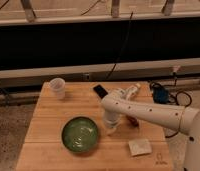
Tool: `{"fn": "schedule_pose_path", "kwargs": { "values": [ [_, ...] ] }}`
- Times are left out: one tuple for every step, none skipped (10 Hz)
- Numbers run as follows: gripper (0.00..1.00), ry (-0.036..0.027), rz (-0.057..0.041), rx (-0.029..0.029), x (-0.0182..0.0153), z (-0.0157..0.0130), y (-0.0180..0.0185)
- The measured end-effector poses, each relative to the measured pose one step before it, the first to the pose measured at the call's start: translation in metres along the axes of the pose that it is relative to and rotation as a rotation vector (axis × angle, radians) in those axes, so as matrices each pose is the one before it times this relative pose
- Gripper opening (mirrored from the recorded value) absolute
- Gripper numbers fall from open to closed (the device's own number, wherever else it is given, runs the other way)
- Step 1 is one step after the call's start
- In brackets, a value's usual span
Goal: Push the ceramic bowl across the table
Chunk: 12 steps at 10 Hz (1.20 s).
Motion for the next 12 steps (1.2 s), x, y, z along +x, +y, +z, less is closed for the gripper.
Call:
{"fn": "schedule_pose_path", "kwargs": {
  "values": [
    [0.03,-0.00214,-0.03044,-0.00129,-0.01486,0.00053,-0.00687],
    [0.03,-0.00217,-0.02189,-0.00092,-0.01512,0.00073,-0.00718],
    [0.03,0.00165,-0.01885,-0.002,-0.0156,0.00075,-0.00783],
    [0.03,0.00107,-0.03013,-0.00207,-0.01576,0.00086,-0.00811],
    [0.03,0.00039,-0.02031,0.00074,-0.00647,0.00012,-0.00336],
    [0.03,0.0016,-0.01857,-0.00218,-0.0063,-0.00029,-0.00223],
    [0.03,0.00348,-0.02808,-0.00368,-0.01533,-0.0004,-0.00623],
    [0.03,-0.00161,-0.02201,0.00124,-0.01411,-0.00015,-0.00643],
    [0.03,0.0006,-0.01113,-0.00093,-0.00642,-0.00013,-0.00127],
    [0.03,0.00042,-0.01459,-0.00134,-0.00618,-0.00037,-0.00109],
    [0.03,-0.00084,-0.01606,-0.00042,-0.00729,0.00019,-0.0019],
    [0.03,-0.00101,-0.01136,-0.00036,-0.00443,0.00011,-0.00107]
  ]
}}
